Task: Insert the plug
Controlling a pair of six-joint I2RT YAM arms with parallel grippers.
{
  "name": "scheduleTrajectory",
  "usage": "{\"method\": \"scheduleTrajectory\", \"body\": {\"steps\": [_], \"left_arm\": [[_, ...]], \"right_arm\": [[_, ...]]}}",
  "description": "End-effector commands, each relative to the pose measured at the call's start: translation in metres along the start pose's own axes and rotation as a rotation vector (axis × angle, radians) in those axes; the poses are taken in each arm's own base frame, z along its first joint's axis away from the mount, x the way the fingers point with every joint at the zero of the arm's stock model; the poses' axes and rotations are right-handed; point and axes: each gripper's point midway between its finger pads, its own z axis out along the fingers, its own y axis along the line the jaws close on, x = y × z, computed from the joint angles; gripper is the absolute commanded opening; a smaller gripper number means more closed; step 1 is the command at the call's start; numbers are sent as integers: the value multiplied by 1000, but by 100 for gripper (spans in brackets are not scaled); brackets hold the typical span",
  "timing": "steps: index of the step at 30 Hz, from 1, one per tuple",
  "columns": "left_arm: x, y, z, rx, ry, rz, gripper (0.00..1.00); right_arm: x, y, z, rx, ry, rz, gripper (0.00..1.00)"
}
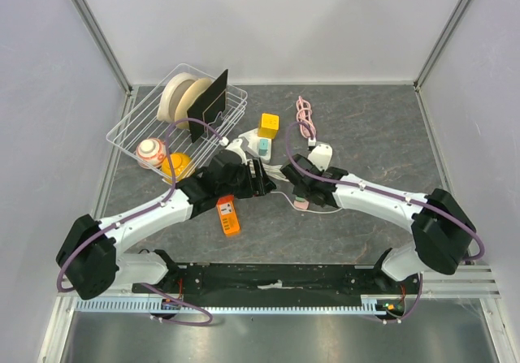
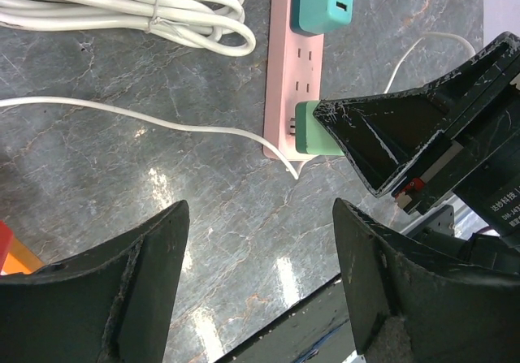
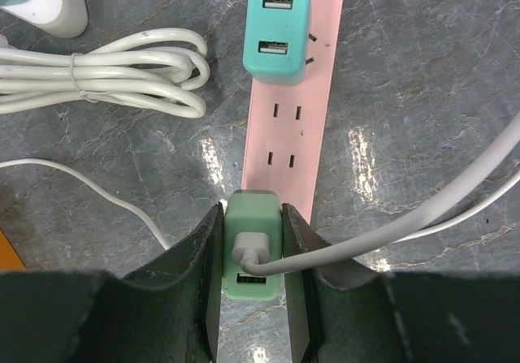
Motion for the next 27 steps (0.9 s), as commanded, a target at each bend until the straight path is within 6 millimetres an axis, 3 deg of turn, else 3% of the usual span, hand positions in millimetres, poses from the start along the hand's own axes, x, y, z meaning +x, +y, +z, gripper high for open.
{"method": "scheduleTrajectory", "body": {"steps": [1, 7, 12, 27], "left_arm": [[-13, -6, -5, 8, -47, 41, 77], [-12, -4, -8, 3, -42, 42, 77], [-22, -2, -17, -23, -85, 47, 77], [-57, -5, -63, -83, -210, 107, 77]], "right_arm": [[1, -6, 1, 58, -18, -11, 0], [0, -4, -5, 63, -25, -17, 0], [-6, -5, -6, 79, -41, -21, 0], [15, -8, 13, 129, 5, -45, 0]]}}
